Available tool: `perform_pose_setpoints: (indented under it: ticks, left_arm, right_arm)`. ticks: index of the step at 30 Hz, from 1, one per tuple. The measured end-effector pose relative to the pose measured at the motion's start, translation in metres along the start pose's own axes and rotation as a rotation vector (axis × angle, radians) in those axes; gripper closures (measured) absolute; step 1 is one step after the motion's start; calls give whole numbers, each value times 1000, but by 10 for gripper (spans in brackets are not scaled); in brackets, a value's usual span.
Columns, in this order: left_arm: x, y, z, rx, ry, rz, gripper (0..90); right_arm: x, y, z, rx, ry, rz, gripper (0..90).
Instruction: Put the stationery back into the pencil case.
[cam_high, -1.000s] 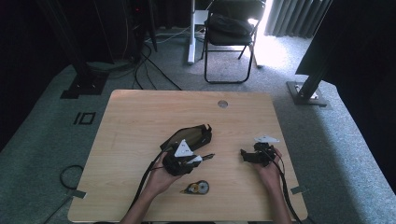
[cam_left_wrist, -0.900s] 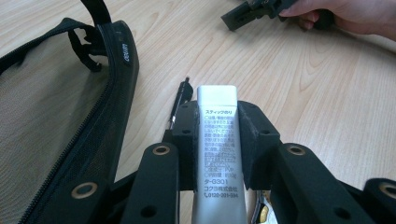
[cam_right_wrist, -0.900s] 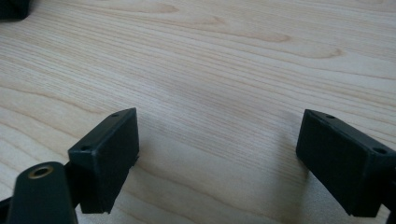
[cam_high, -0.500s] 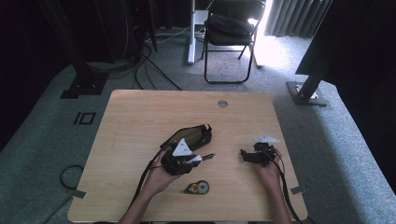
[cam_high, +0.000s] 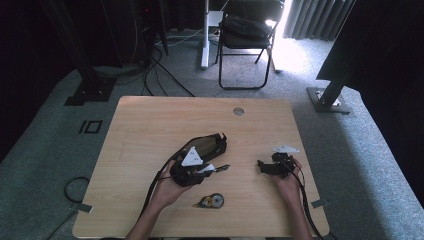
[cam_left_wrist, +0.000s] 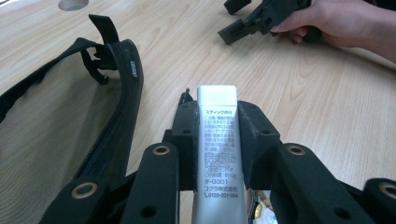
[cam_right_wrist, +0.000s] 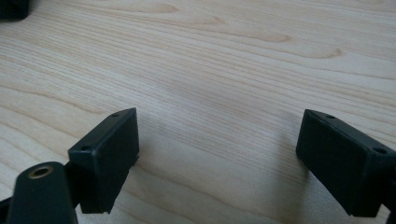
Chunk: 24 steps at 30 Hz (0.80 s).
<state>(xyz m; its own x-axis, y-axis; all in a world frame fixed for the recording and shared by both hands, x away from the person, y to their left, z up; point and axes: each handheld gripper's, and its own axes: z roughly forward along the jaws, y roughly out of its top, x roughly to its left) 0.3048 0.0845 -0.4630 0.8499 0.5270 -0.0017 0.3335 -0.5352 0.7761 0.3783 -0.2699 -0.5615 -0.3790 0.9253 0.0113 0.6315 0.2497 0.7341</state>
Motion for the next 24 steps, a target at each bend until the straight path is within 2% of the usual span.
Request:
perform_pose_setpoints:
  ticks: [24]
  left_arm:
    - [6,0,-8,-24,25,-16,712]
  right_arm:
    - [0,0,0,0,0,0,131]
